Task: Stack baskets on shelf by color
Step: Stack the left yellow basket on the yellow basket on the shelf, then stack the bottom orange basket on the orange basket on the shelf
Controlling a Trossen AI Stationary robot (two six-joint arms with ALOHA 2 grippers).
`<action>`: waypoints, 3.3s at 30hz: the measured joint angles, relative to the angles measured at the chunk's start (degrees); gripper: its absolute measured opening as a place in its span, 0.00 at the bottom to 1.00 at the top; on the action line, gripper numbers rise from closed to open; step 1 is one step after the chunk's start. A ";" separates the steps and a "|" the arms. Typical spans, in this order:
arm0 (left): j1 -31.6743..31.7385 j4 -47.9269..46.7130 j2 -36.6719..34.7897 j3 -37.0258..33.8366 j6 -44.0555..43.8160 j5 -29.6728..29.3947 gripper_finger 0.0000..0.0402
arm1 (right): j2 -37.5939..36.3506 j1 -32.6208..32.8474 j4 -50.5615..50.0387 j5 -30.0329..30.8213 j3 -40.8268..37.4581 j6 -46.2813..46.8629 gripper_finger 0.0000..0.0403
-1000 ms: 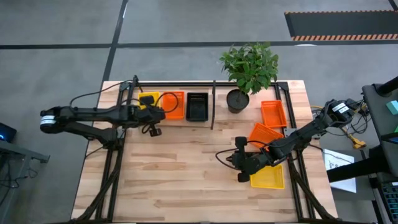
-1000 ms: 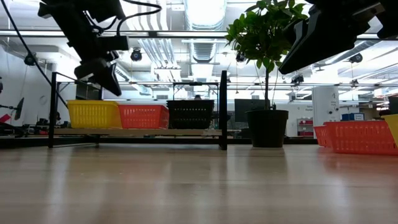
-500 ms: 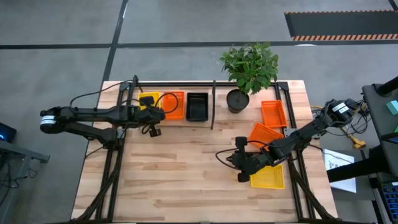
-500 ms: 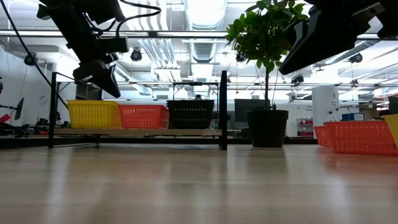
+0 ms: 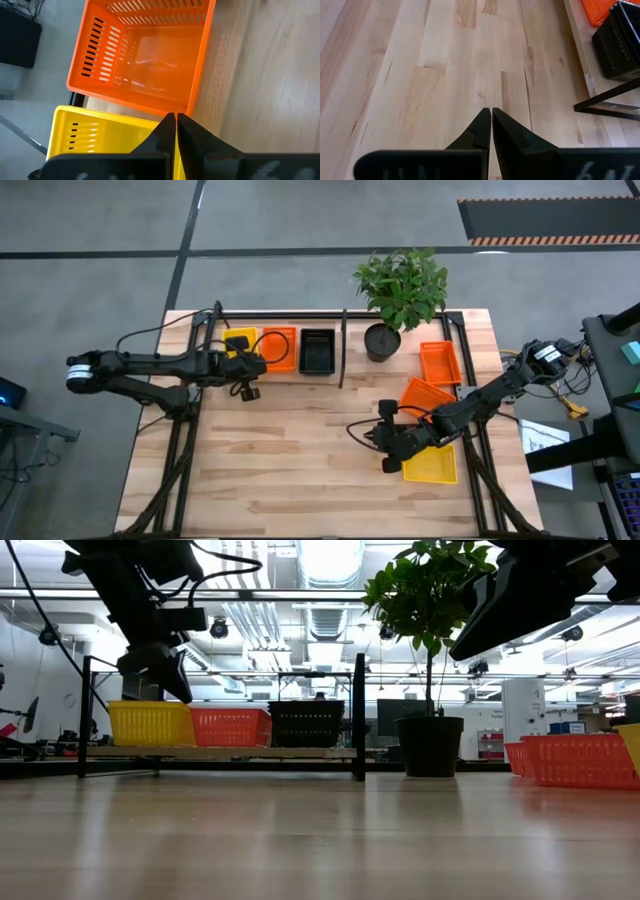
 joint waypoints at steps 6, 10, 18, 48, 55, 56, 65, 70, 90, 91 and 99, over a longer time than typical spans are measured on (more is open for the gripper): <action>0.00 -0.34 -1.02 0.39 -0.91 -0.02 0.00 | 0.00 0.00 0.02 -0.02 0.00 -0.02 0.02; -0.28 -0.33 -1.51 0.80 -1.39 -0.02 0.00 | 0.00 -0.01 0.00 0.00 0.00 3.12 0.02; -4.18 6.66 -1.62 4.38 -1.44 -0.14 0.00 | 0.00 -2.25 -2.40 2.83 0.00 24.61 0.08; -17.50 50.80 -1.57 -0.14 6.19 -5.27 0.00 | 1.50 -14.86 -43.78 8.88 0.28 80.88 0.33; -18.43 51.35 -0.82 -0.42 6.75 -5.30 0.00 | 4.80 -15.30 -43.75 7.33 0.28 84.72 0.33; -18.43 51.36 -0.82 -0.42 6.78 -5.31 0.00 | 5.13 -15.30 -43.76 6.98 0.28 85.22 0.33; -18.45 51.22 -0.65 -0.42 8.21 -5.38 0.00 | 9.27 -15.30 -42.72 5.52 0.21 86.02 0.33; -18.49 51.28 -0.66 -0.42 8.23 -5.38 0.00 | 10.25 -15.24 -42.25 2.56 0.74 85.69 0.29; -22.65 53.89 -1.66 -0.35 7.80 -5.24 0.00 | 8.24 -8.58 -41.57 -11.30 13.03 56.91 0.02; -23.34 54.48 -1.68 -0.35 7.75 -5.24 0.00 | 8.26 -8.36 -41.43 -12.42 14.56 52.86 0.02; -27.61 57.01 -1.70 -2.86 7.76 -5.25 0.00 | 10.15 -5.63 -30.84 -23.13 24.13 22.84 0.02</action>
